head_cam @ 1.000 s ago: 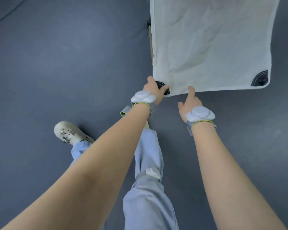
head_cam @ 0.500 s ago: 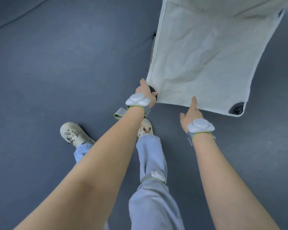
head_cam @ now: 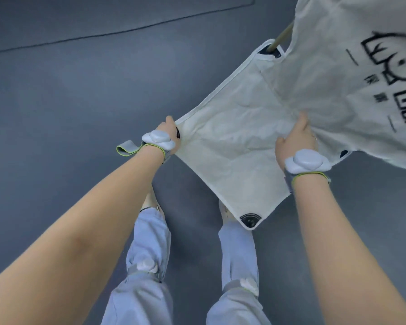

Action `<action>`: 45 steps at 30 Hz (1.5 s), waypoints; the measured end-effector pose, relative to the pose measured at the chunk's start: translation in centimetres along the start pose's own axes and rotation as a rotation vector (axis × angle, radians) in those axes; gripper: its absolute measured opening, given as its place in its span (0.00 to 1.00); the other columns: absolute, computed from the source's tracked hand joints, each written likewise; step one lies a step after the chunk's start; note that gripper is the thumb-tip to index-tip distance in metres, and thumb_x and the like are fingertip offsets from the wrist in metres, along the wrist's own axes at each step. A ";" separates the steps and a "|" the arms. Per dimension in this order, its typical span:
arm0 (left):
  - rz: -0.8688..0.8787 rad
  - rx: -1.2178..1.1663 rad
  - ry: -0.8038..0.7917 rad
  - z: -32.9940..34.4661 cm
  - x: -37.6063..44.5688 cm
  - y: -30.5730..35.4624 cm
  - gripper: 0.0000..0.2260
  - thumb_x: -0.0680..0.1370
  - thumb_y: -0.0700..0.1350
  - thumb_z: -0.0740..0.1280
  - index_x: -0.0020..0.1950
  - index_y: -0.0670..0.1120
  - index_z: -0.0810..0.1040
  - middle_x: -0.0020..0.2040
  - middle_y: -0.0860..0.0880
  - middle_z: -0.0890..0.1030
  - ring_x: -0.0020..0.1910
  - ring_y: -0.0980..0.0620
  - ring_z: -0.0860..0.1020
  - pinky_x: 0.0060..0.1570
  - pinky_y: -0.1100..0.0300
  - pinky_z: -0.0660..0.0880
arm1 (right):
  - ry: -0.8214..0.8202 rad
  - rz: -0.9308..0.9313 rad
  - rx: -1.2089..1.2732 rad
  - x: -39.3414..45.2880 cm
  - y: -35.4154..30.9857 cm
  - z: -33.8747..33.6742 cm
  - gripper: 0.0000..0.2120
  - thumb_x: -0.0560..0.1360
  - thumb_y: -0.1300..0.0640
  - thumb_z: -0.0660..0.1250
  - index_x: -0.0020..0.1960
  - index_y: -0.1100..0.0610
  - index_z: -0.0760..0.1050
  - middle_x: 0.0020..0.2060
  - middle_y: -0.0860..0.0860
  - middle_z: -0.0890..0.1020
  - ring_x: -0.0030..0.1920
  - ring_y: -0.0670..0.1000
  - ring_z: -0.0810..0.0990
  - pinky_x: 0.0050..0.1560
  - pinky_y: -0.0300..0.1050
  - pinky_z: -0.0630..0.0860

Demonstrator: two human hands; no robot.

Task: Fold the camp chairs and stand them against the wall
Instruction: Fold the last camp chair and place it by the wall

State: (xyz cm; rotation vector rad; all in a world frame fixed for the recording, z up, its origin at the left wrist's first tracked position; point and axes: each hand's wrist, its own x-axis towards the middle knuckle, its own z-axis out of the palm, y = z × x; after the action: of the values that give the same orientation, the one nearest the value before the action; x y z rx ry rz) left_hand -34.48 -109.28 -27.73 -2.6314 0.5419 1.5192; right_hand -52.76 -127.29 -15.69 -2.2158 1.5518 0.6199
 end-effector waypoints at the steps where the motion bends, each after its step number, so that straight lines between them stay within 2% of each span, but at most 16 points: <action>1: -0.028 -0.013 0.007 -1.5 0.3 -2.7 0.23 0.75 0.41 0.63 0.67 0.41 0.60 0.54 0.42 0.74 0.46 0.43 0.69 0.50 0.53 0.68 | 0.004 -0.045 -0.022 -0.2 -3.1 0.3 0.34 0.78 0.61 0.60 0.77 0.59 0.45 0.72 0.61 0.61 0.67 0.65 0.68 0.63 0.55 0.67; 5: -0.107 -0.059 0.036 -4.9 0.7 -10.4 0.25 0.74 0.40 0.63 0.69 0.40 0.58 0.56 0.40 0.76 0.46 0.43 0.71 0.54 0.51 0.71 | 0.070 -0.194 -0.075 -1.6 -11.5 0.6 0.35 0.76 0.62 0.61 0.77 0.58 0.47 0.74 0.60 0.58 0.65 0.65 0.69 0.63 0.54 0.67; 8: -0.163 -0.116 0.051 -6.4 0.3 -15.2 0.27 0.75 0.39 0.63 0.71 0.40 0.55 0.58 0.40 0.74 0.50 0.42 0.73 0.57 0.50 0.71 | 0.119 -0.268 -0.100 -2.8 -16.4 0.7 0.35 0.75 0.63 0.61 0.77 0.56 0.47 0.74 0.61 0.59 0.66 0.64 0.68 0.63 0.54 0.67; 13: -0.239 -0.130 0.058 -7.8 -1.9 -24.0 0.26 0.75 0.38 0.64 0.70 0.43 0.57 0.60 0.42 0.73 0.55 0.42 0.74 0.50 0.52 0.68 | 0.123 -0.413 -0.181 -6.4 -24.4 2.6 0.36 0.75 0.62 0.62 0.77 0.55 0.48 0.74 0.61 0.59 0.66 0.63 0.68 0.62 0.54 0.68; 16: -0.231 -0.120 0.051 -6.9 -3.2 -26.2 0.24 0.75 0.36 0.65 0.67 0.43 0.58 0.62 0.40 0.70 0.61 0.40 0.71 0.55 0.45 0.72 | 0.118 -0.450 -0.228 -7.9 -26.0 3.7 0.35 0.75 0.62 0.62 0.77 0.55 0.50 0.73 0.61 0.59 0.68 0.62 0.66 0.62 0.54 0.68; 22: -0.248 -0.194 0.056 -5.1 -5.5 -30.3 0.25 0.72 0.31 0.64 0.65 0.44 0.59 0.61 0.43 0.68 0.61 0.42 0.69 0.49 0.48 0.72 | 0.201 -0.571 -0.352 -11.6 -31.1 4.1 0.30 0.73 0.64 0.62 0.73 0.59 0.58 0.68 0.63 0.64 0.65 0.62 0.67 0.58 0.55 0.68; 25: -0.233 -0.223 0.045 -4.5 -6.2 -30.7 0.24 0.72 0.32 0.65 0.64 0.44 0.60 0.62 0.43 0.67 0.61 0.43 0.69 0.45 0.51 0.70 | 0.327 -0.639 -0.392 -12.8 -33.4 3.0 0.26 0.72 0.64 0.62 0.70 0.60 0.63 0.64 0.63 0.69 0.60 0.63 0.70 0.54 0.55 0.69; 29: -0.184 -0.201 0.067 -4.8 -7.0 -31.1 0.24 0.70 0.29 0.64 0.63 0.43 0.61 0.62 0.42 0.65 0.58 0.42 0.70 0.44 0.51 0.72 | 0.633 -0.716 -0.404 -14.0 -37.4 1.7 0.22 0.65 0.65 0.65 0.59 0.58 0.71 0.55 0.62 0.78 0.52 0.62 0.75 0.45 0.51 0.72; 32: -0.178 -0.147 0.066 -5.5 -7.1 -31.1 0.20 0.75 0.30 0.58 0.65 0.42 0.62 0.63 0.41 0.64 0.60 0.41 0.69 0.43 0.54 0.68 | 0.789 -0.742 -0.397 -14.4 -39.6 0.2 0.22 0.65 0.66 0.61 0.58 0.57 0.70 0.56 0.61 0.78 0.54 0.56 0.63 0.53 0.53 0.64; 34: -0.175 -0.112 0.076 -5.2 -7.0 -31.2 0.20 0.76 0.31 0.57 0.66 0.42 0.61 0.64 0.41 0.65 0.60 0.41 0.70 0.42 0.54 0.68 | 0.863 -0.716 -0.384 -14.3 -40.3 -0.7 0.24 0.64 0.68 0.58 0.59 0.56 0.69 0.60 0.61 0.76 0.56 0.55 0.58 0.55 0.54 0.58; 35: -0.177 -0.094 0.078 -5.1 -6.9 -31.4 0.20 0.76 0.31 0.57 0.67 0.41 0.61 0.64 0.42 0.66 0.60 0.42 0.70 0.42 0.54 0.68 | 0.891 -0.685 -0.371 -14.2 -40.7 -1.2 0.24 0.64 0.68 0.56 0.60 0.56 0.68 0.61 0.61 0.75 0.57 0.54 0.58 0.56 0.55 0.58; 37: -0.207 -0.074 0.062 -4.8 -6.9 -31.8 0.17 0.78 0.32 0.55 0.67 0.40 0.62 0.65 0.42 0.67 0.61 0.43 0.71 0.43 0.53 0.69 | 0.886 -0.607 -0.362 -13.8 -41.3 -2.1 0.25 0.67 0.70 0.54 0.62 0.56 0.67 0.59 0.60 0.76 0.57 0.55 0.61 0.54 0.54 0.63; 39: -0.236 -0.077 0.040 -4.5 -6.9 -32.2 0.16 0.79 0.33 0.54 0.66 0.39 0.62 0.65 0.41 0.68 0.62 0.43 0.72 0.47 0.51 0.72 | 0.779 -0.592 -0.415 -13.1 -41.2 -2.3 0.25 0.71 0.71 0.53 0.66 0.60 0.65 0.56 0.62 0.75 0.54 0.59 0.68 0.49 0.52 0.66; 42: -0.227 -0.103 0.024 -3.9 -6.7 -32.9 0.13 0.81 0.37 0.55 0.65 0.39 0.62 0.63 0.41 0.70 0.61 0.42 0.73 0.47 0.50 0.72 | 0.669 -0.623 -0.476 -12.9 -40.9 -2.6 0.21 0.71 0.73 0.52 0.61 0.63 0.69 0.55 0.64 0.74 0.52 0.61 0.74 0.45 0.49 0.60; 45: -0.216 -0.195 0.035 -3.9 -6.1 -32.9 0.12 0.82 0.41 0.56 0.63 0.38 0.63 0.62 0.39 0.71 0.59 0.40 0.74 0.51 0.48 0.74 | 0.566 -0.599 -0.452 -13.0 -41.4 -3.4 0.20 0.71 0.74 0.53 0.61 0.63 0.68 0.59 0.64 0.72 0.55 0.61 0.72 0.51 0.52 0.64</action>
State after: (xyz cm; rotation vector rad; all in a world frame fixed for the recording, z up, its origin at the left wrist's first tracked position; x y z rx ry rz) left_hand -23.30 -77.62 -24.65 -2.7536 0.1086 1.5319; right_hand -17.07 -105.23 -3.94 -3.2075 0.8883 0.1645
